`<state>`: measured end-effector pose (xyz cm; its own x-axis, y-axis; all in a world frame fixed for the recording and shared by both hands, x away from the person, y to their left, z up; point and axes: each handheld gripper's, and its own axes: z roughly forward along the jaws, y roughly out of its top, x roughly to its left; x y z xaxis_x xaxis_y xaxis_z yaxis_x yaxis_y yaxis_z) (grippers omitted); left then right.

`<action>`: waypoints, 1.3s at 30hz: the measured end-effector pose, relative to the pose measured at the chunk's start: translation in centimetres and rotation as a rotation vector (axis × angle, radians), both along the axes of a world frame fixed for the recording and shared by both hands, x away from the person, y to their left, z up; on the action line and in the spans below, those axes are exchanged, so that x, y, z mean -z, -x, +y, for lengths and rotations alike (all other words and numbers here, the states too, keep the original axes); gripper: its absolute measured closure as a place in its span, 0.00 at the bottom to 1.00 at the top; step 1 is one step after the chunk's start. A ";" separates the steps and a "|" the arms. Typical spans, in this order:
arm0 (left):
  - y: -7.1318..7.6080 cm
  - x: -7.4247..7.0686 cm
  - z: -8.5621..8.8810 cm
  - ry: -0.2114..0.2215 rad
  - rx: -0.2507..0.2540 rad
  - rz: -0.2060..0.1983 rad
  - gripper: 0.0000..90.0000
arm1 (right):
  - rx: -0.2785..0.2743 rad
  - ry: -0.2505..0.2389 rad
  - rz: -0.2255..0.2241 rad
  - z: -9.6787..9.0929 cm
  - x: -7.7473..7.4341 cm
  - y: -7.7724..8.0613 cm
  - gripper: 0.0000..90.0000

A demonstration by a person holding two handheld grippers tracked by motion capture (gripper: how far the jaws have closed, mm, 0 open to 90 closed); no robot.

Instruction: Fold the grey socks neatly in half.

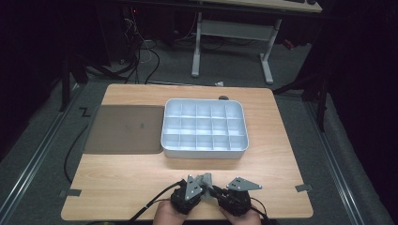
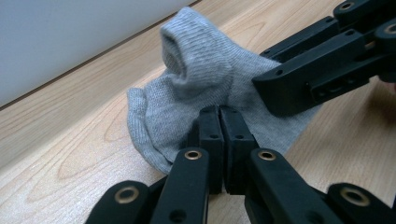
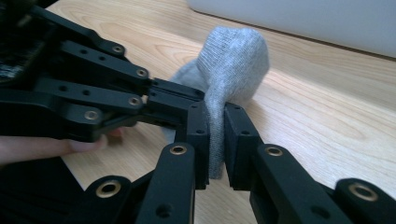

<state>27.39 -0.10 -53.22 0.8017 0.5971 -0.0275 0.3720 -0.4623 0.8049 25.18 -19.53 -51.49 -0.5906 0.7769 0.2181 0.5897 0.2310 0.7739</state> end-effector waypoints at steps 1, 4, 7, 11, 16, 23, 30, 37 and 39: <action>0.0 0.0 0.0 0.000 0.000 0.000 0.99 | 0.000 0.000 0.000 0.0 0.0 0.0 0.92; -0.1 0.0 -0.1 -0.001 0.002 0.003 0.99 | -0.009 -0.017 -0.002 0.3 -0.1 0.0 0.92; -0.1 0.0 -0.1 0.002 0.000 0.006 0.99 | -0.013 -0.019 -0.002 0.4 -0.1 0.0 0.91; -0.1 0.0 0.0 0.004 0.002 0.011 0.99 | -0.014 -0.041 -0.017 -0.1 -0.3 0.0 0.84; -0.1 0.0 0.0 0.004 0.003 0.011 0.99 | 0.032 -0.051 -0.069 -1.5 -1.4 0.1 0.83; -0.2 0.0 0.0 0.005 0.003 0.012 0.99 | 0.119 0.091 -0.024 -2.3 0.3 -1.1 0.94; -0.2 0.0 0.0 0.006 0.003 0.013 0.99 | 0.079 0.145 0.009 -0.6 1.6 -1.8 0.97; -0.2 0.0 0.0 0.006 0.003 0.012 0.99 | 0.017 0.095 -0.038 0.5 0.7 -0.8 1.00; -0.2 0.0 0.0 0.006 0.002 0.013 0.99 | 0.011 0.088 -0.045 0.7 0.5 -0.6 1.00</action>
